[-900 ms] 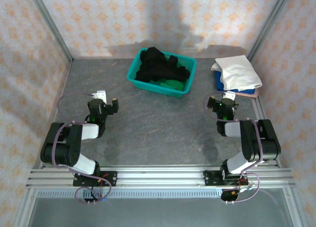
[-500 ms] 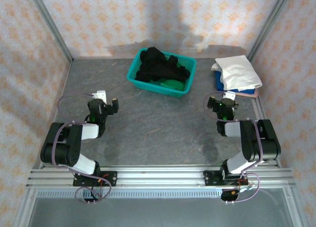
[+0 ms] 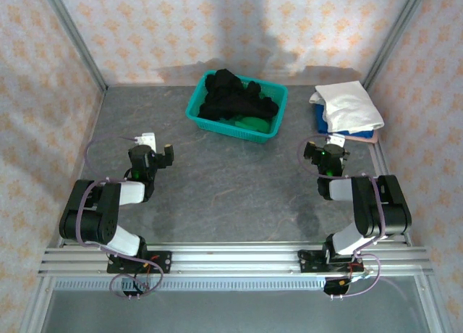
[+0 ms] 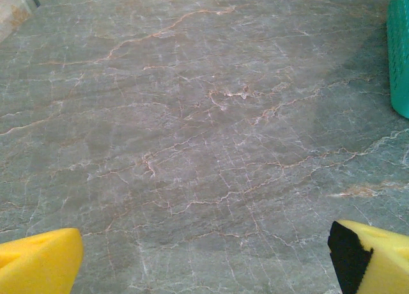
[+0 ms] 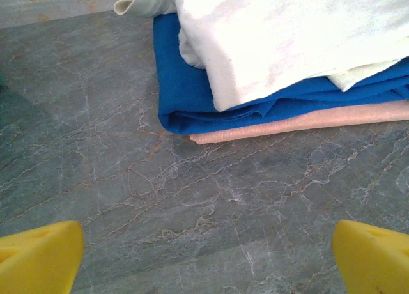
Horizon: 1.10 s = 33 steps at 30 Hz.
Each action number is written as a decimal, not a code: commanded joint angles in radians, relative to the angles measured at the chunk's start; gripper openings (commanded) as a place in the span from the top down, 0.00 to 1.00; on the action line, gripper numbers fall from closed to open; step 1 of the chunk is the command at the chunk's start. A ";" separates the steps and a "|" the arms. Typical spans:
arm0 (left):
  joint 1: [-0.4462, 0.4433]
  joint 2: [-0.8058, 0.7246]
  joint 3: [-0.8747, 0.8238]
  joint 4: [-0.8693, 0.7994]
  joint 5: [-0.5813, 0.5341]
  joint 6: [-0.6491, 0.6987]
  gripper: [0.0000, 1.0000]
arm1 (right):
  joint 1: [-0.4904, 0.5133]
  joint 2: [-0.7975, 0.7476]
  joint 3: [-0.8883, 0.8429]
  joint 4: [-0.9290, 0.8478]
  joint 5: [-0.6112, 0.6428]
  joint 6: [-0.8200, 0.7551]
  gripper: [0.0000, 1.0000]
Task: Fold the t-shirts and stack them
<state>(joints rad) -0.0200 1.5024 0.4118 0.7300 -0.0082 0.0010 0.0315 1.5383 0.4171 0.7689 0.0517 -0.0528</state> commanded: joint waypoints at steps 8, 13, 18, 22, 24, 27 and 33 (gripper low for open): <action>-0.043 -0.339 0.224 -0.532 -0.096 -0.153 0.00 | 0.021 -0.274 0.296 -0.704 0.320 0.493 0.01; -0.037 -0.303 0.411 -0.734 0.038 -0.401 0.00 | 0.008 -0.269 0.439 -0.973 0.117 0.635 0.01; -0.088 0.044 0.823 -0.981 0.205 -0.272 0.00 | 0.065 -0.155 0.516 -0.905 -0.209 0.566 0.01; -0.142 0.290 1.079 -1.086 0.234 -0.196 0.00 | 0.126 -0.036 0.634 -1.005 -0.230 0.529 0.01; -0.151 0.427 1.229 -1.166 0.264 -0.177 0.02 | 0.151 -0.001 0.665 -1.036 -0.229 0.521 0.01; -0.156 0.558 1.385 -1.244 0.261 -0.166 0.09 | 0.172 0.027 0.685 -1.065 -0.238 0.509 0.01; -0.155 0.726 1.611 -1.424 0.176 -0.137 0.28 | 0.183 0.079 0.735 -1.129 -0.353 0.449 0.01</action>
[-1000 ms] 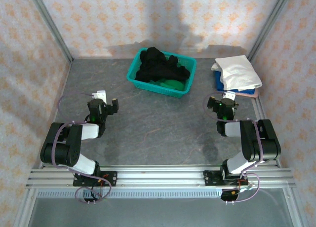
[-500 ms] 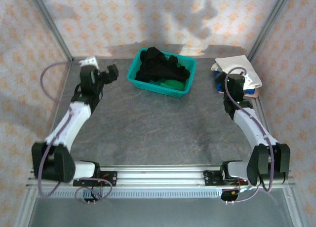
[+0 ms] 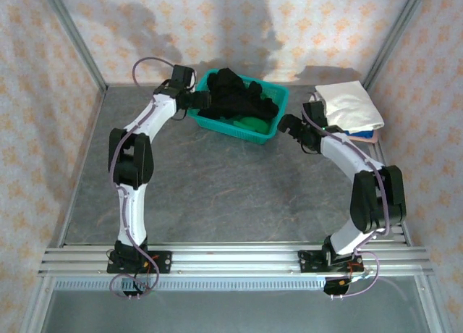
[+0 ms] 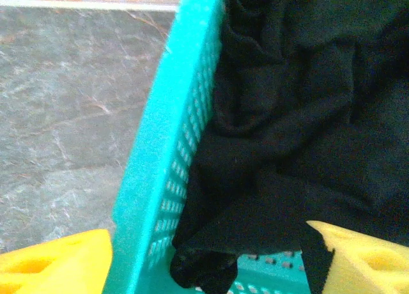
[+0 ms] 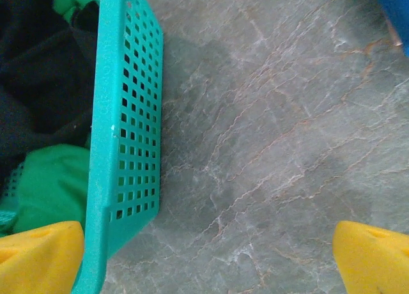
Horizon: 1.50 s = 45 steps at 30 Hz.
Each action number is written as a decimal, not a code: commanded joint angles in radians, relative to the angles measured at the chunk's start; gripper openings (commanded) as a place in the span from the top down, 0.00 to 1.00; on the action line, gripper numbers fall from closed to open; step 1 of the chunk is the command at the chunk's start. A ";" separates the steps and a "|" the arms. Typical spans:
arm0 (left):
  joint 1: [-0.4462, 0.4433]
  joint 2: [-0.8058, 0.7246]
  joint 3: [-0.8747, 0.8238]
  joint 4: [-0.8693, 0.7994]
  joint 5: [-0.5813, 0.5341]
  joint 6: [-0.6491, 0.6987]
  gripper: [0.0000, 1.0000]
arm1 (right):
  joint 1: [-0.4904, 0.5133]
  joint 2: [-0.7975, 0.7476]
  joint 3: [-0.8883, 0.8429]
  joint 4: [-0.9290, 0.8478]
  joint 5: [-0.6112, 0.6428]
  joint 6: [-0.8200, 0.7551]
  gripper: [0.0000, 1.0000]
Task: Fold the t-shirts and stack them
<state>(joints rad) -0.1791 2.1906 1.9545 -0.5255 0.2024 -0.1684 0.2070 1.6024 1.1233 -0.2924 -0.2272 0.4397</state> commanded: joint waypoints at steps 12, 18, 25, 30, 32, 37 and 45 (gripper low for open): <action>0.038 0.079 0.118 -0.303 -0.134 -0.027 0.70 | 0.061 0.040 0.058 -0.056 -0.148 -0.073 0.01; 0.087 0.002 0.025 -0.325 -0.123 -0.029 0.74 | 0.062 0.174 0.154 -0.062 -0.141 -0.055 0.06; 0.085 -0.223 -0.158 -0.279 -0.121 0.046 0.63 | 0.079 0.257 0.208 0.008 -0.217 0.000 0.41; 0.078 -0.457 -0.317 -0.222 -0.100 0.094 0.48 | 0.142 0.299 0.267 0.000 -0.216 -0.003 0.67; 0.051 -0.557 -0.413 -0.160 -0.048 0.160 0.39 | 0.170 0.334 0.315 -0.025 -0.211 -0.016 0.77; -0.079 -0.736 -0.642 0.016 -0.035 0.487 0.20 | 0.209 0.423 0.446 -0.123 -0.202 -0.071 0.96; -0.131 -0.673 -0.599 -0.134 0.074 0.772 0.21 | 0.213 0.543 0.710 -0.401 -0.265 -0.253 1.00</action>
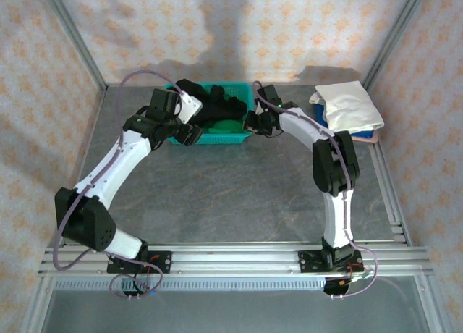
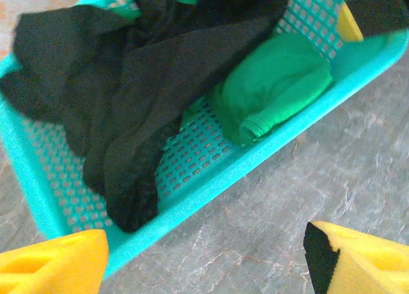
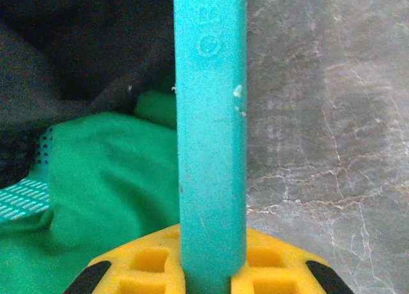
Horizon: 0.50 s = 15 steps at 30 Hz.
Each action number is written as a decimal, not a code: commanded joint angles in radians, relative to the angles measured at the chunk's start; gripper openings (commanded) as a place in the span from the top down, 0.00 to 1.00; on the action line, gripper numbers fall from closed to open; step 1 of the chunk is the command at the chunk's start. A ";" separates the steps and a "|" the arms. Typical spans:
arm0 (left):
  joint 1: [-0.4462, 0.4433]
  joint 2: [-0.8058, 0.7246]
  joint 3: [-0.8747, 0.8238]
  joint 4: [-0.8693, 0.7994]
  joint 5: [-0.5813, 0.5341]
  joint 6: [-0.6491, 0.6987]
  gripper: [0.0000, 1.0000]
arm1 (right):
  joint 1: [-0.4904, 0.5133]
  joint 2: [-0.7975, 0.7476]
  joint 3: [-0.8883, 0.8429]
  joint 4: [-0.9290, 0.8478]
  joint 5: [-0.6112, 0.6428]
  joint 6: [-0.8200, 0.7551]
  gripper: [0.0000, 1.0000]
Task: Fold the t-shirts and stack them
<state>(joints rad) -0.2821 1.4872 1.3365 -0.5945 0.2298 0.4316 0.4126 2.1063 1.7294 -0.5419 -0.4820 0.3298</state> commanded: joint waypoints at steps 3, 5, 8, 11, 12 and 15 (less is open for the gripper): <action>-0.059 0.108 0.045 -0.106 0.036 0.199 0.27 | 0.007 0.059 0.154 -0.189 0.008 -0.171 0.95; -0.060 0.165 0.077 -0.144 0.057 0.205 0.37 | 0.007 0.054 0.178 -0.209 0.042 -0.173 0.83; -0.060 0.218 0.096 -0.156 0.059 0.210 0.42 | 0.007 0.030 0.194 -0.226 0.074 -0.171 0.65; -0.060 0.251 0.099 -0.127 0.000 0.216 0.48 | 0.006 -0.006 0.195 -0.248 0.088 -0.172 0.54; -0.060 0.258 0.102 -0.125 -0.010 0.219 0.49 | 0.006 -0.020 0.187 -0.249 0.094 -0.170 0.51; -0.060 0.276 0.120 -0.111 -0.029 0.226 0.48 | 0.007 -0.084 0.127 -0.226 0.112 -0.169 0.47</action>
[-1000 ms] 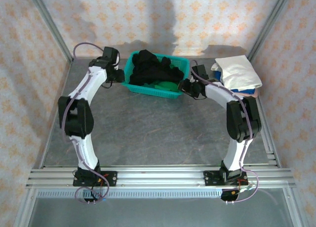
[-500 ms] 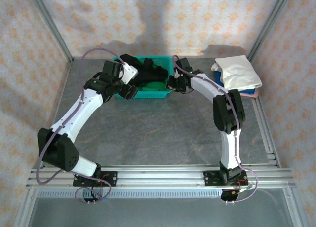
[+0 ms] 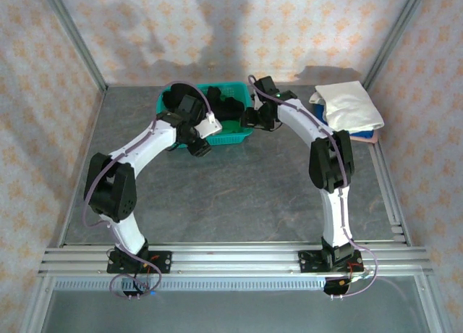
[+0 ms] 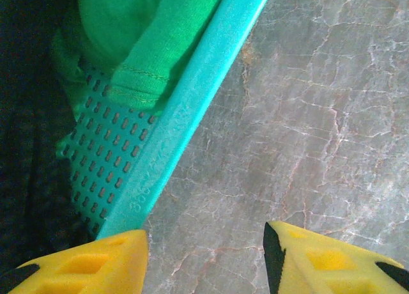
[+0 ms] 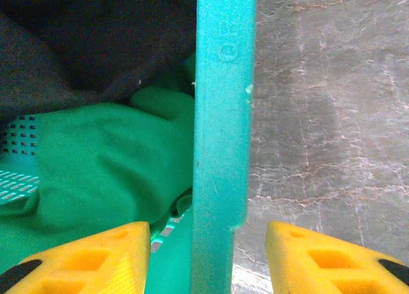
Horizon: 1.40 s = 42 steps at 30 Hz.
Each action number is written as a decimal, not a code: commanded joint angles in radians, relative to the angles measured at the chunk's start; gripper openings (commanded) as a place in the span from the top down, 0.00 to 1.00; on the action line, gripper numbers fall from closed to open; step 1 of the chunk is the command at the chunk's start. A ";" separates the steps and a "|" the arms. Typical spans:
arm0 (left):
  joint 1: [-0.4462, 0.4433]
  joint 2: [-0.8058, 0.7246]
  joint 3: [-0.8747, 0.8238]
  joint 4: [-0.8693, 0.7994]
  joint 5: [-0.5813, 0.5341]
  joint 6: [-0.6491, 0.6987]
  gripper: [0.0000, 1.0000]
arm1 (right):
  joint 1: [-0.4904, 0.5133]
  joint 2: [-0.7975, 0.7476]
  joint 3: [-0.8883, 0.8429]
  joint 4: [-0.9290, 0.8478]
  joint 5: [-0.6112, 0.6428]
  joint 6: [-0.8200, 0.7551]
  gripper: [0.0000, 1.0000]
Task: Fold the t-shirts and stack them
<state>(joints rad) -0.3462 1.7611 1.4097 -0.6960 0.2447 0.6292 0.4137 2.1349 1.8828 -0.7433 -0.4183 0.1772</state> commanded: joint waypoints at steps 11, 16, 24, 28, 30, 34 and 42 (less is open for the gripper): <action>0.004 0.110 0.141 -0.025 -0.087 0.051 0.47 | 0.001 -0.277 -0.262 0.063 0.083 -0.010 0.37; 0.008 0.196 0.188 -0.021 -0.131 0.059 0.58 | -0.001 -0.317 -0.326 0.094 0.077 0.004 0.36; 0.066 0.203 0.221 -0.057 -0.188 -0.003 0.89 | -0.002 -0.403 -0.483 0.162 0.088 0.035 0.35; 0.156 0.157 0.189 -0.039 -0.192 -0.094 0.98 | -0.012 -0.442 -0.518 0.165 0.123 0.045 0.35; 0.201 0.155 0.193 -0.026 -0.204 -0.126 1.00 | -0.018 -0.454 -0.527 0.171 0.129 0.051 0.35; 0.270 0.236 0.311 -0.062 -0.313 -0.207 1.00 | -0.027 -0.466 -0.533 0.176 0.128 0.060 0.35; 0.372 0.380 0.479 -0.106 -0.382 -0.316 1.00 | -0.034 -0.473 -0.547 0.174 0.153 0.069 0.35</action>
<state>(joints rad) 0.0181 2.1368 1.8576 -0.7849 -0.1051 0.3859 0.3851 1.6989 1.3533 -0.5800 -0.3019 0.2325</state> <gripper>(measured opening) 0.134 0.645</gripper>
